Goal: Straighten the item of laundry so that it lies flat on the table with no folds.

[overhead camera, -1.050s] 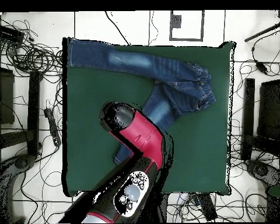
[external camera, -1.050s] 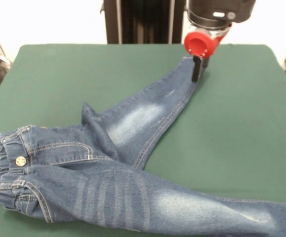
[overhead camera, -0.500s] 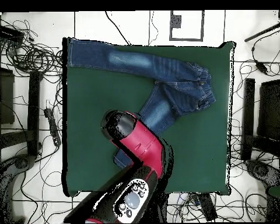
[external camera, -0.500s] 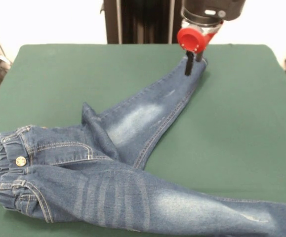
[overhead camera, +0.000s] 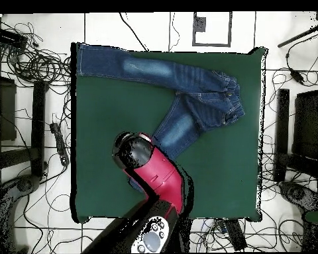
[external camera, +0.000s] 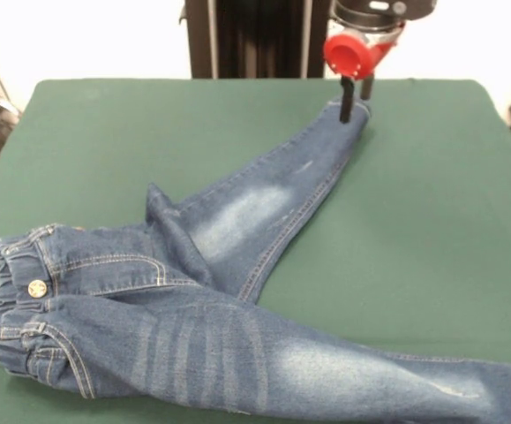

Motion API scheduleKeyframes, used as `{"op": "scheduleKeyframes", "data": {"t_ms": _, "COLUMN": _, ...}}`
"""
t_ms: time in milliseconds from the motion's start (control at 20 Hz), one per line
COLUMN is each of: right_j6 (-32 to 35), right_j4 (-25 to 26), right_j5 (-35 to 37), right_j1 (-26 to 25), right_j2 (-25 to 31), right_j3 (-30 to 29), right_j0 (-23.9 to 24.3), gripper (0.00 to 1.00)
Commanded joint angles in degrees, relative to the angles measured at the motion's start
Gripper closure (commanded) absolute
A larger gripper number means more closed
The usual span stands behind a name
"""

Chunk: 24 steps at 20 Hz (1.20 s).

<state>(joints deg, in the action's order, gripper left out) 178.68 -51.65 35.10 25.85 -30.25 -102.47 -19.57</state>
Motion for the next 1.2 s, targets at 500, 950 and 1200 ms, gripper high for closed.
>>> {"op": "scheduleKeyframes", "data": {"t_ms": 500, "right_j6": 8.44, "right_j4": -7.02, "right_j5": -15.89, "right_j1": -1.93, "right_j2": 17.82, "right_j3": -10.6, "right_j0": -0.15, "gripper": 0.0}}
{"op": "scheduleKeyframes", "data": {"t_ms": 950, "right_j6": 7.03, "right_j4": -6.64, "right_j5": -21.37, "right_j1": 0.42, "right_j2": 22.83, "right_j3": -15.76, "right_j0": 2.49, "gripper": 0.0}}
{"op": "scheduleKeyframes", "data": {"t_ms": 1200, "right_j6": 5.09, "right_j4": -5.63, "right_j5": -24.02, "right_j1": 3.06, "right_j2": 25.47, "right_j3": -20.22, "right_j0": 5.05, "gripper": 0.0}}
